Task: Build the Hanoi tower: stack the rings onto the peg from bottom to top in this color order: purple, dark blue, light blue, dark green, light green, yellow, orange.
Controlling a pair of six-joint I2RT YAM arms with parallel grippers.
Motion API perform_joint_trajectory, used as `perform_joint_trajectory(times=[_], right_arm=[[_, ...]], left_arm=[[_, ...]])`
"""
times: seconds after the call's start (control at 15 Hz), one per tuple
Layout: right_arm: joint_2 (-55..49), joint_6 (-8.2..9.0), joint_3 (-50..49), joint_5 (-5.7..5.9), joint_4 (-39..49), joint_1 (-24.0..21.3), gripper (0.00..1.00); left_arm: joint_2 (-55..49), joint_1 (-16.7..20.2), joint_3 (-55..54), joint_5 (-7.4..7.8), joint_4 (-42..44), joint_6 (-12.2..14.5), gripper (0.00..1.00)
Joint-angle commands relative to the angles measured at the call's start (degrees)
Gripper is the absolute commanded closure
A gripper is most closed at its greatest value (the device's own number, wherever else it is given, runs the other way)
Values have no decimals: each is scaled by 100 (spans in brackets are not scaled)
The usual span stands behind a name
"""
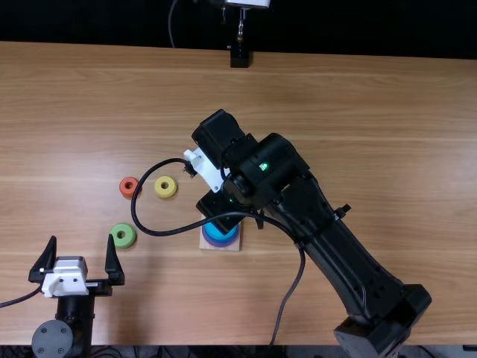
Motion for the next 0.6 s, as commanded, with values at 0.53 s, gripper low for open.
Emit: perform_joint_trajectory(times=[0.53], right_arm=[[312, 24, 86, -58, -6, 53, 100]], left_arm=[[-40, 56, -189, 97, -225, 67, 0]])
